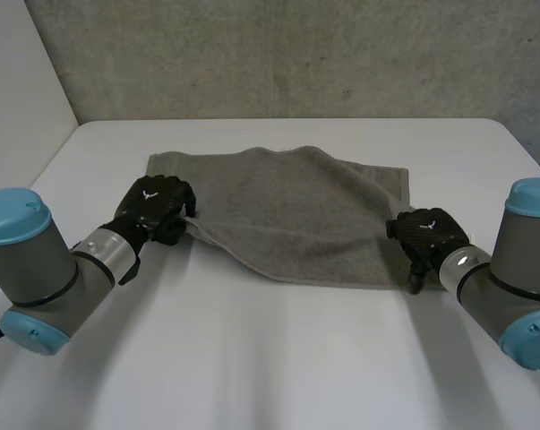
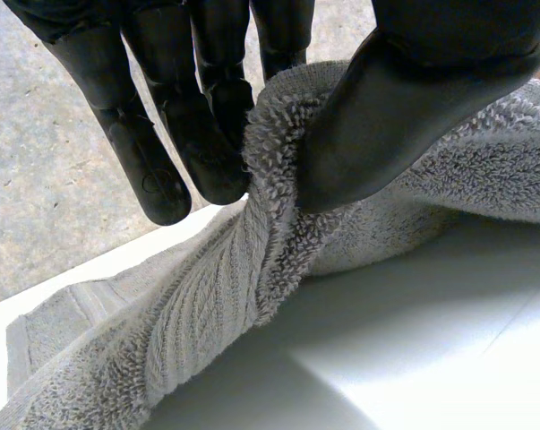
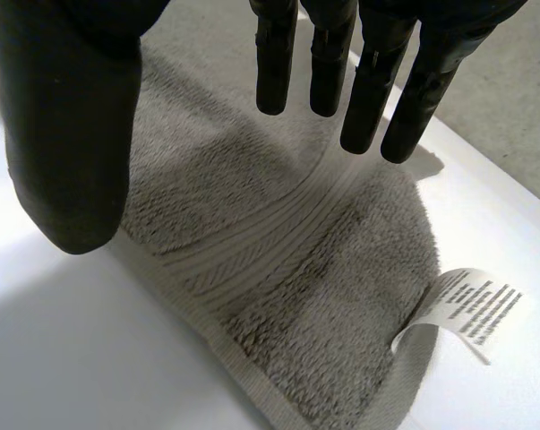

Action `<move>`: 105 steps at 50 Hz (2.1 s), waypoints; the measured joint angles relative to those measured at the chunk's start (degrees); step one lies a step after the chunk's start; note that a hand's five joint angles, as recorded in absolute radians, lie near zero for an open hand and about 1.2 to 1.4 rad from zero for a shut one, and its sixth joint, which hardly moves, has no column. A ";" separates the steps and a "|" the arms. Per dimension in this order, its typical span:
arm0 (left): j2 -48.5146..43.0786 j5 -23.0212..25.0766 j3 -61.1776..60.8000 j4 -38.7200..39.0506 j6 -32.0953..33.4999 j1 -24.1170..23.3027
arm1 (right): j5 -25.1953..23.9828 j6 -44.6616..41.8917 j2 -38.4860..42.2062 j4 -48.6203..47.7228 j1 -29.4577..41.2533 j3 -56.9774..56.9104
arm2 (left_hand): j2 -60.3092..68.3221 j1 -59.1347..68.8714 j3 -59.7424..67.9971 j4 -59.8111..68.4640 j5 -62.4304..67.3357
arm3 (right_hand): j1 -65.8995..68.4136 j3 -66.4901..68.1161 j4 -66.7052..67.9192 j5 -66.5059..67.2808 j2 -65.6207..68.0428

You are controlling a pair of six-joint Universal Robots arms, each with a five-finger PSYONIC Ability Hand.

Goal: Fold the towel.

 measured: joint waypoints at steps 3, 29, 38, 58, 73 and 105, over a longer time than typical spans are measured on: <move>-0.03 0.02 0.03 -0.01 0.04 0.01 | 0.00 -1.85 0.50 0.21 0.02 -0.06 | 0.00 0.00 0.00 0.00 0.00 | 0.00 0.00 0.00 0.00 0.00; -0.17 -0.02 0.06 0.17 0.07 0.09 | -1.02 -8.18 1.72 -1.23 -3.02 -0.17 | 0.00 0.00 0.00 0.00 0.00 | 6.48 6.37 6.67 9.45 6.09; -0.21 0.01 0.06 0.17 0.02 0.09 | -1.03 -8.53 2.59 -1.21 -3.38 -0.59 | 0.00 0.00 0.00 0.00 0.00 | 6.44 6.36 6.67 8.90 6.10; -0.24 0.01 0.08 0.21 0.06 0.09 | -1.03 -8.32 4.56 -0.99 -4.02 -1.72 | 0.00 0.00 0.00 0.00 0.00 | 42.04 41.47 41.12 43.11 42.26; 0.24 -0.05 0.12 0.17 -0.93 0.21 | -4.64 -3.10 -0.40 -0.56 -5.30 -2.48 | 0.00 0.00 0.00 0.00 0.00 | 53.39 52.02 53.21 56.32 52.61; 0.43 -0.04 -0.39 0.27 -1.42 0.02 | -12.84 -8.34 -1.24 -0.75 -12.70 5.39 | 0.00 0.00 0.00 0.00 0.00 | 7.11 6.92 7.01 10.09 6.58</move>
